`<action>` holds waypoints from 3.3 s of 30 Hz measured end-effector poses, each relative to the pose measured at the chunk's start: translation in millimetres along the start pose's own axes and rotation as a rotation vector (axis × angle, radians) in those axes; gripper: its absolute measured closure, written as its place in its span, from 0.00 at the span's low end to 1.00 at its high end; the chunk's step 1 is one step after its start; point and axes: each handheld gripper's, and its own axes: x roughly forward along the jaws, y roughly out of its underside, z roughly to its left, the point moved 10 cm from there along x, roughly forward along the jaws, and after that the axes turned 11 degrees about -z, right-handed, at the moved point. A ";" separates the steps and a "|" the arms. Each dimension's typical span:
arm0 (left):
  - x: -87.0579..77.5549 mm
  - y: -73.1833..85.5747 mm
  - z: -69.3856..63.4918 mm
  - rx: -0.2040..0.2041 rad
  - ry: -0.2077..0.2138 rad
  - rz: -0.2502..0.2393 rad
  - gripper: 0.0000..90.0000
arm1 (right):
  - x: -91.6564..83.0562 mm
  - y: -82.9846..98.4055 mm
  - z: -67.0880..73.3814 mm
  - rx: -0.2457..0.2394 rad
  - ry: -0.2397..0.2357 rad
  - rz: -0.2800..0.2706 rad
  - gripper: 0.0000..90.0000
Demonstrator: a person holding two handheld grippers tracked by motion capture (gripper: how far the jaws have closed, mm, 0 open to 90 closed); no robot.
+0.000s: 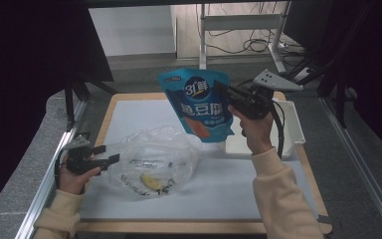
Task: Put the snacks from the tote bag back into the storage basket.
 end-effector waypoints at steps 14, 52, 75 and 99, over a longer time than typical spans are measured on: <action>1.3 0.6 0.3 0.000 -0.004 0.001 0.25 | -13.9 -10.8 -31.5 0.007 0.057 -0.027 0.99; 1.1 0.9 1.4 0.005 -0.006 0.004 0.25 | -48.0 1.5 -111.6 0.008 0.221 -0.037 0.99; 1.9 4.2 4.4 0.003 -0.010 0.014 0.25 | -25.1 62.4 -158.4 0.052 0.264 0.022 0.99; 2.8 4.6 1.6 0.012 -0.010 0.019 0.25 | -62.4 71.4 -197.9 0.017 0.335 0.094 0.95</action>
